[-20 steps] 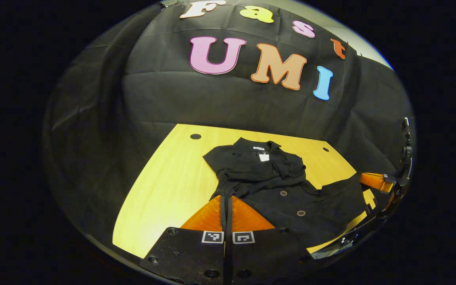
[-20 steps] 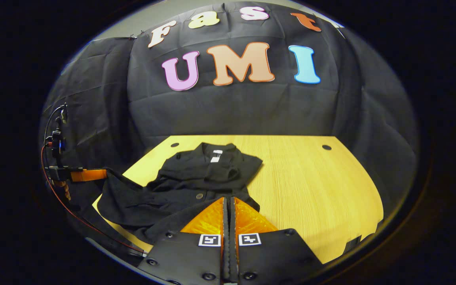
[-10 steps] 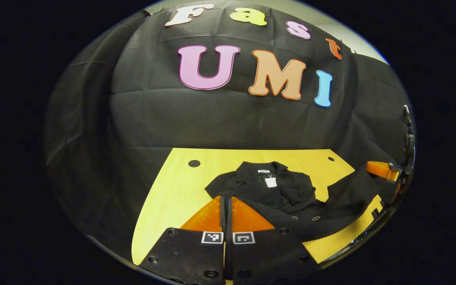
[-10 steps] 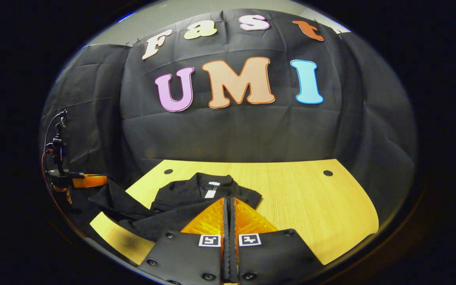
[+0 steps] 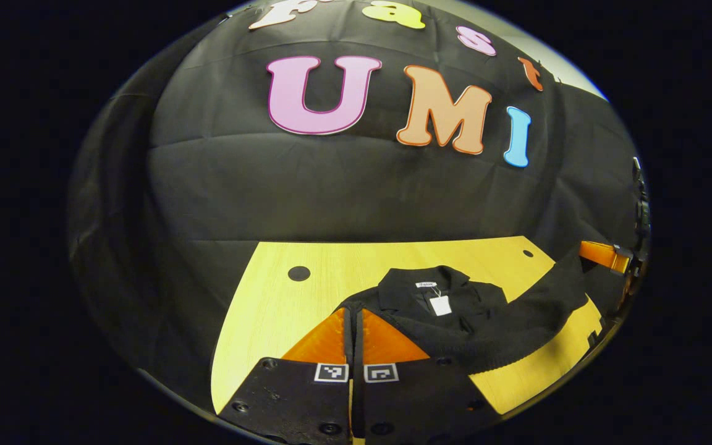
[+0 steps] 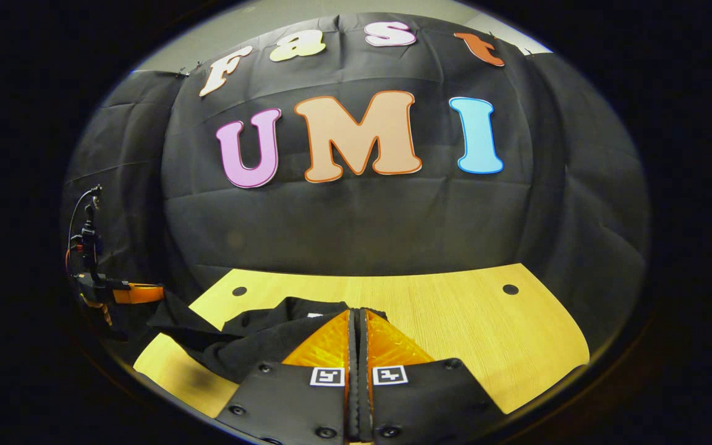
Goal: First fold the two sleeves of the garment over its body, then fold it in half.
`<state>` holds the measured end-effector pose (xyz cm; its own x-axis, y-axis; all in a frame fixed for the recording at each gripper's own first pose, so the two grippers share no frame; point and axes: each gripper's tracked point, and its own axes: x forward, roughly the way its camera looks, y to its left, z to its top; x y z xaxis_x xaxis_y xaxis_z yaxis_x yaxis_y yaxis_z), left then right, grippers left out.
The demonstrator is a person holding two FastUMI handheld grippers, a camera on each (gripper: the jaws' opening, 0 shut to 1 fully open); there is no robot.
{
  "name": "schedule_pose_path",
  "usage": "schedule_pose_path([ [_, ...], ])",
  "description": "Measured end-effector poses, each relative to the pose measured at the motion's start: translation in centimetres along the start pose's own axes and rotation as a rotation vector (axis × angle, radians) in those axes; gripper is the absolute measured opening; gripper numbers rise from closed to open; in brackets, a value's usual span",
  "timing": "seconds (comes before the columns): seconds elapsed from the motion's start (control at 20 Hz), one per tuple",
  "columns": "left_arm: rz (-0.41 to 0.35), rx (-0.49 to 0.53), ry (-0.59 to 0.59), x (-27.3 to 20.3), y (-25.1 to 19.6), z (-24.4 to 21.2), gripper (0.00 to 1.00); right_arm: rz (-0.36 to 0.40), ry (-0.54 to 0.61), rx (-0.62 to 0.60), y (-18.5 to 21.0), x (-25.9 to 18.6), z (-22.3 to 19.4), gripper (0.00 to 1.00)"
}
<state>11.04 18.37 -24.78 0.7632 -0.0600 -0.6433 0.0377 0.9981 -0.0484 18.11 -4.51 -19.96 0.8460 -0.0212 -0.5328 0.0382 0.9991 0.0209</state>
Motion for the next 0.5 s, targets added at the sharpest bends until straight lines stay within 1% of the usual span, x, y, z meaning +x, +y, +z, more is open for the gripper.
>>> schedule_pose_path([
  [0.05,-0.004,-0.012,0.009,1.2,0.3,0.1,0.00,-0.013,0.006,0.001,-0.1,1.0,0.1,0.02],
  [0.15,-0.009,-0.004,0.036,3.4,0.9,0.0,0.00,-0.042,0.020,0.009,-0.6,2.8,-0.1,0.02],
  [0.3,-0.003,0.047,0.044,6.5,1.6,0.6,0.00,-0.091,0.021,0.031,-1.1,5.6,0.6,0.02],
  [0.35,0.057,0.053,0.028,7.4,2.7,1.1,0.00,-0.145,0.020,0.039,-2.0,6.1,0.7,0.02],
  [0.4,0.140,0.077,-0.002,8.2,4.4,2.2,0.02,-0.206,-0.001,0.043,-2.9,6.5,1.6,0.08],
  [0.45,0.216,0.107,-0.044,7.8,5.7,3.5,0.51,-0.239,-0.040,0.051,-3.3,6.6,2.6,0.37],
  [0.5,0.227,0.127,-0.100,8.6,6.0,5.0,1.00,-0.236,-0.090,0.065,-2.8,6.0,4.0,0.67],
])
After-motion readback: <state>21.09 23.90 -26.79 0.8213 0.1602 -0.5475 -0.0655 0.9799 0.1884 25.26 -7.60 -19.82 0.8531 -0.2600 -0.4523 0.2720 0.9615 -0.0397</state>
